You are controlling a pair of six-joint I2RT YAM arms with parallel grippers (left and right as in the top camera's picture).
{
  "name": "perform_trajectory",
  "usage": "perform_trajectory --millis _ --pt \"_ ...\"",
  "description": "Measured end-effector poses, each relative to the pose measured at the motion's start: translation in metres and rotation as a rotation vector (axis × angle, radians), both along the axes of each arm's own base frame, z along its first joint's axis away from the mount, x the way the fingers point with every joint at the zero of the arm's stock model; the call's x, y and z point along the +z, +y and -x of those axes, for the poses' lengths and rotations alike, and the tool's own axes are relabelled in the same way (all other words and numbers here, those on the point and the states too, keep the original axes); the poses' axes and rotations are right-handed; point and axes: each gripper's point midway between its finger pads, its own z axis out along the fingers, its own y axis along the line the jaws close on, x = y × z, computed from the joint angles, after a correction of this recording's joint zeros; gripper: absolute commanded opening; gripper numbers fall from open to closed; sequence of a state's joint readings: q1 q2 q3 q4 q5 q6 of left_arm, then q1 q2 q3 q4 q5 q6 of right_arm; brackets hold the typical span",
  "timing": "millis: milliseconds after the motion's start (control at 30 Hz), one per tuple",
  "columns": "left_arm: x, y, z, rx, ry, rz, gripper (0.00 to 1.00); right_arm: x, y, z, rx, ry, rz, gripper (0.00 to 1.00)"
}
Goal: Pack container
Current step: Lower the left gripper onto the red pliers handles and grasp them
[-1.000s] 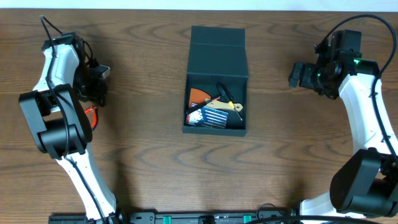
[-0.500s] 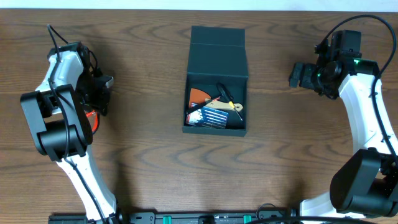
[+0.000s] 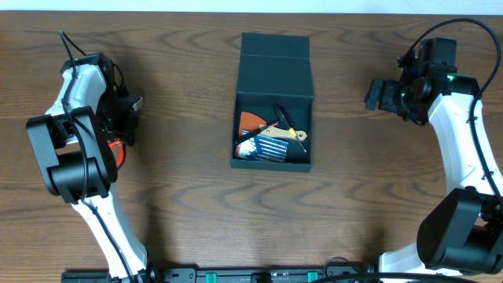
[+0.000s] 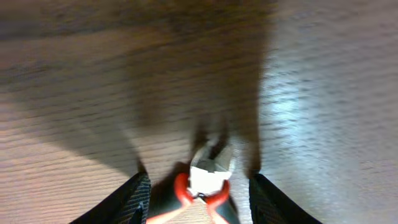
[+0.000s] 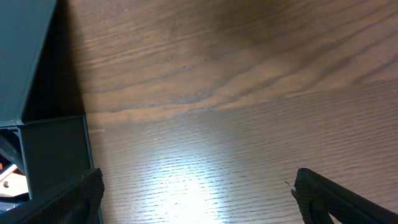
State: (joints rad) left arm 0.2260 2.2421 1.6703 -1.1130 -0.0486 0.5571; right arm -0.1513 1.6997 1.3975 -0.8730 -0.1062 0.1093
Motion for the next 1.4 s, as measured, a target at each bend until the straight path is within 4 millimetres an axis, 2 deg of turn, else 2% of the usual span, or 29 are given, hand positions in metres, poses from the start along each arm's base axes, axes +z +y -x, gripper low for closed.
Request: perform_trajectory --millis 133,200,333,400,500,600,833,933,1000,1100,1233,1300,1367,1400 --pt "0.009 0.005 -0.007 0.014 -0.037 -0.03 0.51 0.0 0.0 -0.001 0.0 -0.003 0.0 0.99" --pt "0.026 0.006 -0.009 0.036 -0.072 -0.046 0.51 0.0 0.0 -0.001 0.0 -0.003 0.001 0.99" --pt "0.072 0.005 -0.01 0.081 -0.161 -0.06 0.5 0.001 -0.001 -0.002 -0.001 -0.01 0.003 0.99" --pt "0.086 0.002 -0.011 0.099 -0.192 -0.051 0.5 0.001 -0.001 -0.003 -0.001 -0.012 0.004 0.99" --pt "0.088 -0.005 -0.012 0.13 -0.206 -0.015 0.5 0.001 -0.001 -0.003 -0.001 -0.013 0.004 0.99" --pt "0.08 -0.012 -0.007 0.177 -0.184 0.016 0.5 0.001 -0.001 -0.003 -0.001 -0.013 0.004 0.99" --pt "0.079 -0.023 0.025 0.256 -0.054 0.045 0.51 0.001 -0.001 -0.003 -0.001 -0.014 0.004 0.99" --pt "0.084 -0.027 0.038 0.267 -0.003 0.048 0.51 0.001 -0.001 -0.003 -0.001 -0.014 0.004 0.99" --pt "0.092 -0.027 0.04 0.274 -0.02 0.044 0.51 0.001 -0.001 -0.003 -0.001 -0.014 0.004 0.99" --pt "0.122 -0.028 0.043 0.282 -0.111 0.034 0.51 0.001 -0.001 -0.003 -0.001 -0.014 0.004 0.99" --pt "0.189 -0.029 0.049 0.275 -0.35 0.013 0.51 0.001 -0.001 -0.003 -0.001 -0.014 0.004 0.99" --pt "0.213 -0.029 0.056 0.27 -0.475 -0.008 0.52 0.001 -0.001 -0.003 -0.001 -0.014 0.004 0.99" --pt "0.22 -0.027 0.06 0.27 -0.556 -0.032 0.52 0.001 -0.001 -0.003 -0.001 -0.014 0.005 0.99" --pt "0.217 -0.025 0.061 0.271 -0.581 -0.041 0.52 0.001 -0.001 -0.003 -0.001 -0.014 0.005 0.99"
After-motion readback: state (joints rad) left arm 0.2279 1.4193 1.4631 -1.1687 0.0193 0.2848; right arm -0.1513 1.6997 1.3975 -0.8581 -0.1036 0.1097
